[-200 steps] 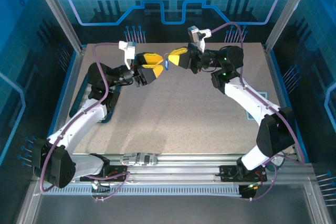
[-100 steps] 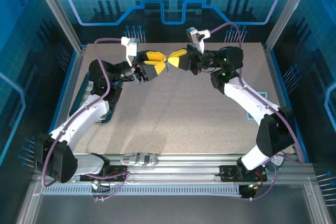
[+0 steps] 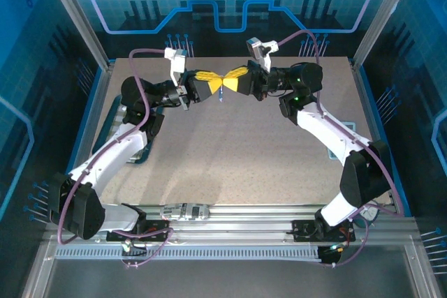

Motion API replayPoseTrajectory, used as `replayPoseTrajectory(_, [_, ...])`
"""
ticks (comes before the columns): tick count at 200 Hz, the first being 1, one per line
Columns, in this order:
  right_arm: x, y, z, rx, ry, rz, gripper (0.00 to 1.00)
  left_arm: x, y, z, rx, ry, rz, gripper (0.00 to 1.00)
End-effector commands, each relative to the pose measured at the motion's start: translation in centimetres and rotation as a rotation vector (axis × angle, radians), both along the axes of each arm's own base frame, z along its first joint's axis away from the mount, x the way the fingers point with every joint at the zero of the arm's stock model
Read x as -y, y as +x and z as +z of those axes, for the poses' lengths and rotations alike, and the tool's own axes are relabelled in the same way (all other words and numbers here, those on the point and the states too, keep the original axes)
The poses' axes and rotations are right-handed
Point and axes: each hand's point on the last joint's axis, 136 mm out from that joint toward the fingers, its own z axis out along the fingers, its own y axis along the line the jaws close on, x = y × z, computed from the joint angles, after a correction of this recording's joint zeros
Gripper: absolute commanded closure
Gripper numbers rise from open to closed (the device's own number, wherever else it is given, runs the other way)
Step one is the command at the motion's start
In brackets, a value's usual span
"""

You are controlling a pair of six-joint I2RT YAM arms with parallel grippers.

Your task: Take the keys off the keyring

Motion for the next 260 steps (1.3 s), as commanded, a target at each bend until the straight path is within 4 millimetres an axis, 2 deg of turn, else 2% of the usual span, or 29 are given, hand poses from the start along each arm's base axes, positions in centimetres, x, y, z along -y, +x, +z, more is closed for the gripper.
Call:
replayPoseTrajectory(1, [0.1, 0.3, 0.6, 0.017, 0.008, -0.011, 0.97, 0.1, -2.3, 1.7, 0.095, 0.002, -0.045, 0.91])
replayPoseTrajectory(11, [0.2, 0.4, 0.5, 0.014, 0.006, -0.016, 0.97, 0.1, -2.4, 1.7, 0.093, 0.004, -0.046, 0.88])
replayPoseTrajectory(26, [0.2, 0.7, 0.4, 0.011, 0.005, -0.023, 0.97, 0.1, -2.4, 1.6, 0.088, 0.008, -0.047, 0.73])
replayPoseTrajectory(38, [0.3, 0.7, 0.5, 0.014, 0.006, -0.024, 0.97, 0.1, -2.5, 1.6, 0.089, 0.01, -0.047, 0.7])
replayPoseTrajectory(100, [0.5, 0.9, 0.7, 0.011, 0.011, -0.036, 0.98, 0.0, -3.1, 1.1, 0.081, 0.018, -0.058, 0.73])
replayPoseTrajectory(150, [0.5, 1.2, 0.8, 0.004, 0.02, -0.042, 0.99, -0.1, -3.3, 0.8, 0.079, 0.017, -0.062, 0.58])
replayPoseTrajectory(179, [0.8, 1.5, 1.2, -0.007, 0.041, -0.036, 0.99, -0.2, -3.5, 0.8, 0.08, 0.019, -0.067, 0.68])
replayPoseTrajectory(216, [0.5, 1.3, 1.0, -0.006, 0.039, -0.023, 0.99, -0.1, -3.3, 1.0, 0.08, 0.015, -0.074, 0.71])
replayPoseTrajectory(245, [0.5, 1.1, 1.0, -0.004, 0.041, -0.027, 1.0, 0.0, -3.0, 0.9, 0.071, 0.013, -0.069, 0.62])
replayPoseTrajectory(260, [0.5, 1.0, 1.1, 0.001, 0.042, -0.023, 0.99, 0.1, -2.7, 0.8, 0.068, 0.015, -0.062, 0.61])
